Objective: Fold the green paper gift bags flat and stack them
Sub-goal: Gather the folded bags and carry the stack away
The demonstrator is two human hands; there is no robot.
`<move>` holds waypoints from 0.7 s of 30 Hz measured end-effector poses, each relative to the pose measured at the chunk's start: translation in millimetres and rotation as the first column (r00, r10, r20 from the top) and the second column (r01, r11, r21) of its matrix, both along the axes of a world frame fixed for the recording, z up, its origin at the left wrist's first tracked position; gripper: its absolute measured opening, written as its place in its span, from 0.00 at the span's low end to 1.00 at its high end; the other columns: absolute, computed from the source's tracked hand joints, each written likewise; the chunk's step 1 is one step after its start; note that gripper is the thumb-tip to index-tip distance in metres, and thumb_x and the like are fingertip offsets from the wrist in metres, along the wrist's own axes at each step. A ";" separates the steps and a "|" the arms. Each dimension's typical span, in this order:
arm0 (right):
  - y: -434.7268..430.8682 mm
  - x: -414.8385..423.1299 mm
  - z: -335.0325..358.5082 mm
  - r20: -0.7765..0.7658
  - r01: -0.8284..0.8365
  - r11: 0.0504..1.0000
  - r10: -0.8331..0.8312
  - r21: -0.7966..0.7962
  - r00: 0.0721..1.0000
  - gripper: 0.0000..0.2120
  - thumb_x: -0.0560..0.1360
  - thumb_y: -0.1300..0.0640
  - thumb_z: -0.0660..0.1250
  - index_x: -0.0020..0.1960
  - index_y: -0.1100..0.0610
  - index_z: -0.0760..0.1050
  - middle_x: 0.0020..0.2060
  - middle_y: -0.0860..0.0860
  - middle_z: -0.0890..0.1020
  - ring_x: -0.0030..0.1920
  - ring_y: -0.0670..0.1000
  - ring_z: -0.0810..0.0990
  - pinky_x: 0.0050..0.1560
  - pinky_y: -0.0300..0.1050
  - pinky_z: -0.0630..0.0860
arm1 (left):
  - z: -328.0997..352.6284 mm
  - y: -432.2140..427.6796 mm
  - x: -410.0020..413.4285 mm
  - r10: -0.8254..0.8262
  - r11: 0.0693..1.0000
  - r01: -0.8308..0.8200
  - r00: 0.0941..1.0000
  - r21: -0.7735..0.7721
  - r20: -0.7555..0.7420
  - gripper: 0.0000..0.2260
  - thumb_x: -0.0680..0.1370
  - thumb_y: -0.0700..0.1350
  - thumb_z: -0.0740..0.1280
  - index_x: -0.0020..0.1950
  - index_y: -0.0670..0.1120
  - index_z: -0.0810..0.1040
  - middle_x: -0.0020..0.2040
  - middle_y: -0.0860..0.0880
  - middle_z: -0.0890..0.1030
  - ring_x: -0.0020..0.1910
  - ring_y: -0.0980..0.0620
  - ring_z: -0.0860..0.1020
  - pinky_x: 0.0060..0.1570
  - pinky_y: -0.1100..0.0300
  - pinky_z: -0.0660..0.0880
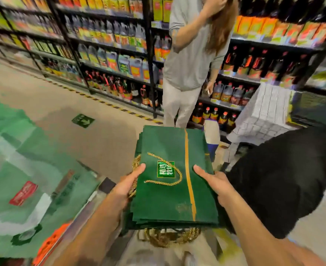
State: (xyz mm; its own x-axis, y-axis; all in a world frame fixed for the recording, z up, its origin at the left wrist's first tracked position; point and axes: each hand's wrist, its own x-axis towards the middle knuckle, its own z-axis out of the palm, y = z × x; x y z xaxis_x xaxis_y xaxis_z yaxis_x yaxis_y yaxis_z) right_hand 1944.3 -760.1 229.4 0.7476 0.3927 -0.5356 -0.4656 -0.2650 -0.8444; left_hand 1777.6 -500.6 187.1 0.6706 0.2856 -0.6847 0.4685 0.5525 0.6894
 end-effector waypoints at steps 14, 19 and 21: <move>282.4 260.2 0.3 -0.014 -0.316 0.948 0.316 -0.037 0.949 0.24 0.67 0.46 0.81 0.57 0.60 0.83 0.46 0.56 0.88 0.47 0.56 0.88 0.52 0.56 0.84 | 3.6 205.9 196.1 0.317 0.947 -0.321 0.937 0.003 0.148 0.38 0.65 0.64 0.79 0.67 0.43 0.79 0.60 0.39 0.84 0.59 0.38 0.83 0.67 0.41 0.74; 407.6 333.0 -14.0 -0.048 -0.469 0.882 0.467 -0.043 0.883 0.39 0.54 0.38 0.85 0.57 0.57 0.82 0.47 0.55 0.88 0.48 0.58 0.87 0.54 0.59 0.83 | -6.9 286.0 238.4 0.501 0.864 -0.503 0.852 -0.030 0.154 0.41 0.63 0.62 0.81 0.69 0.42 0.77 0.62 0.36 0.82 0.61 0.35 0.81 0.59 0.42 0.80; 464.3 360.3 -20.5 -0.031 -0.547 0.836 0.546 -0.045 0.837 0.32 0.59 0.40 0.84 0.56 0.56 0.82 0.45 0.54 0.88 0.45 0.56 0.88 0.48 0.52 0.85 | -14.0 317.6 253.6 0.577 0.815 -0.578 0.803 -0.043 0.149 0.45 0.58 0.62 0.84 0.69 0.41 0.77 0.63 0.36 0.81 0.62 0.35 0.81 0.57 0.42 0.81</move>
State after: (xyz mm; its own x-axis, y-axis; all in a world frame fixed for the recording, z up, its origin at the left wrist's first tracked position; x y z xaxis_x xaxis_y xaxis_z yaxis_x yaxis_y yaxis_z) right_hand 2304.6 -295.8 208.9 0.4104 0.7069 -0.5760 -0.2463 -0.5223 -0.8164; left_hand 2031.2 -182.9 173.0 0.4737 0.6550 -0.5886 -0.0438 0.6851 0.7272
